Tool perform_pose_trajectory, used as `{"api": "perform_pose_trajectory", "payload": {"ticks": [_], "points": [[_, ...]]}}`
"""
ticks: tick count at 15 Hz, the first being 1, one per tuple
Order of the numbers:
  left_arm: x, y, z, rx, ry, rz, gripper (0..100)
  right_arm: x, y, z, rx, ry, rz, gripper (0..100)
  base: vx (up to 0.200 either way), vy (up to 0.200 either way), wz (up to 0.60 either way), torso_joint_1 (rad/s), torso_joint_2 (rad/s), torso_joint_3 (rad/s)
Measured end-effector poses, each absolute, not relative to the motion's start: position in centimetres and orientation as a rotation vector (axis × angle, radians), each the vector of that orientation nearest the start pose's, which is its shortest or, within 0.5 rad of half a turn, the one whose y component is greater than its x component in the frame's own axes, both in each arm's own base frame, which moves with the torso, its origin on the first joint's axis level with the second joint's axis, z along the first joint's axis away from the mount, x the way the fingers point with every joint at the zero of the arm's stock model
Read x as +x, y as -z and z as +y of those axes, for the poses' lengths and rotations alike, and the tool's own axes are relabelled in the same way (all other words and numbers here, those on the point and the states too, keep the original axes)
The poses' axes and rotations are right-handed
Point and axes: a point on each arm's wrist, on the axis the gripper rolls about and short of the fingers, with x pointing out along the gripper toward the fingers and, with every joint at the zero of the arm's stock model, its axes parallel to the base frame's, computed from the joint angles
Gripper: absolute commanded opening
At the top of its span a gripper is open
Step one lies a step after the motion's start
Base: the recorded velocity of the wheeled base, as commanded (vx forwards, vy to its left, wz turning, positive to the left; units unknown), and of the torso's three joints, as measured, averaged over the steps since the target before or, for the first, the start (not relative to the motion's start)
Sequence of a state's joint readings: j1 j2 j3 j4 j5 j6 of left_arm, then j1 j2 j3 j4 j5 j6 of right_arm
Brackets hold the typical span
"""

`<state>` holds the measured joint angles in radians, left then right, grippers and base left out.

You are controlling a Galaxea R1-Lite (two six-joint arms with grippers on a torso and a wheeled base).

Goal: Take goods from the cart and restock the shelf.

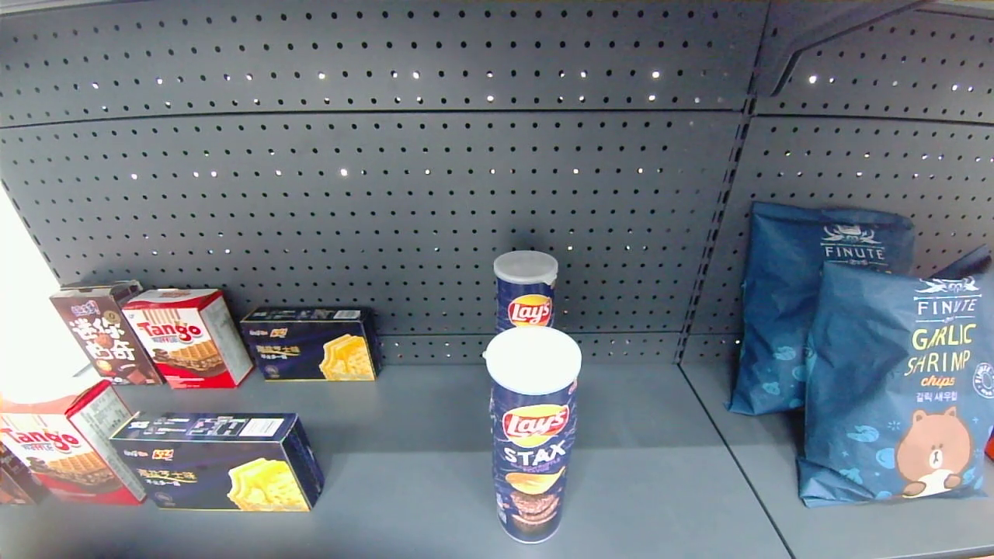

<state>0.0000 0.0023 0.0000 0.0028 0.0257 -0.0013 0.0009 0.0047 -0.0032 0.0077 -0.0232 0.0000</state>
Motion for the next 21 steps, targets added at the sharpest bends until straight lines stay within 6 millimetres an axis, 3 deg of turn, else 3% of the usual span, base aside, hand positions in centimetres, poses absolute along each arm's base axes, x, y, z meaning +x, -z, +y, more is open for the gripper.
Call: {"api": "perform_pose_trajectory", "payload": {"ticks": [21], "points": [[-2.27, -7.54, 0.01, -0.001, -0.004, 0.004, 100, -2.27, -7.57, -0.05, 0.000, 0.021, 0.009, 100, -0.010, 0.000, 0.00, 0.000, 0.00, 0.000]]}}
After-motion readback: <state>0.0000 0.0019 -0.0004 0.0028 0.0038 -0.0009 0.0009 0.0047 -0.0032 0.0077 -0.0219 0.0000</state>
